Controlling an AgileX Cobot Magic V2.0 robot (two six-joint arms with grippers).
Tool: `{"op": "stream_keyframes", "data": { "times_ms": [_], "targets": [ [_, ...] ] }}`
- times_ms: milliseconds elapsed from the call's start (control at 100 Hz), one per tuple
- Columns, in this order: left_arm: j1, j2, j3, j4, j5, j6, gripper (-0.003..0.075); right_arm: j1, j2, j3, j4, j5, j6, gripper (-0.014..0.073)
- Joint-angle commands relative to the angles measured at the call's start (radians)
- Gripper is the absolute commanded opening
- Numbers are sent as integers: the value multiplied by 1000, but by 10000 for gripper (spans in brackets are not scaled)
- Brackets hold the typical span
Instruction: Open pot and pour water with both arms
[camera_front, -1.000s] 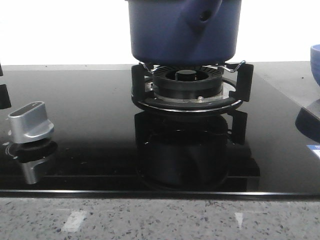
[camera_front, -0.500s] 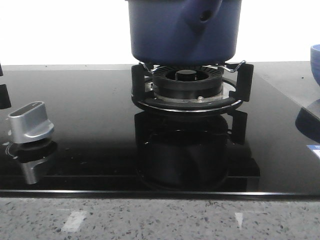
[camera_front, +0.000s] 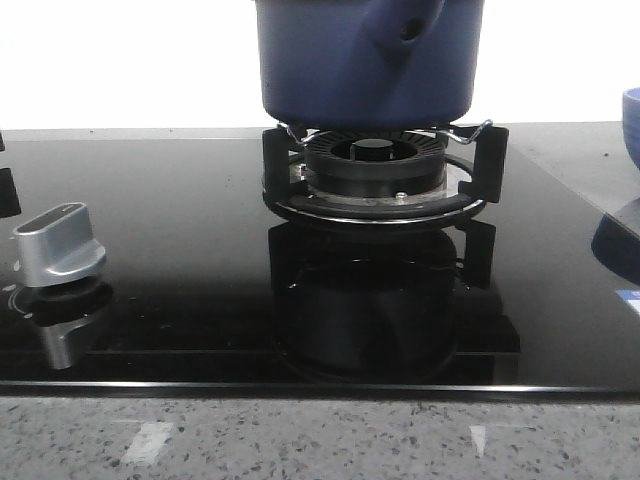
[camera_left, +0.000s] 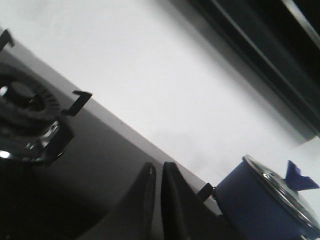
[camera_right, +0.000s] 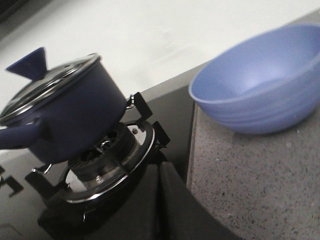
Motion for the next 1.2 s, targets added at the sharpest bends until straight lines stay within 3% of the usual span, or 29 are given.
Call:
{"op": "stream_keyframes", "data": {
  "times_ms": [0,200,460,840,930,1100,1190],
  "targets": [
    [3,53,-118,77,29,-3,-20,1,59,-110,-71,45,-11,-45],
    [3,234,-341,104,244,196,-20,1,224,-310,-137,249,-11,-46],
    [3,432,-548,-47,473,495,-20,1,434,-531,-181,505,-53,-46],
    [3,584,-602,-350,566,792,-14,3,489,-631,-177,549,-56,-39],
    [3,607,-602,-451,581,892,35,3,489,-633,-175,558,-64,35],
    [3,659,-602,-554,599,938,192,3,489,-633,-169,567,-69,331],
    [3,698,-602,-600,640,978,260,3,489,-633,-169,567,-69,386]
  ]
}}
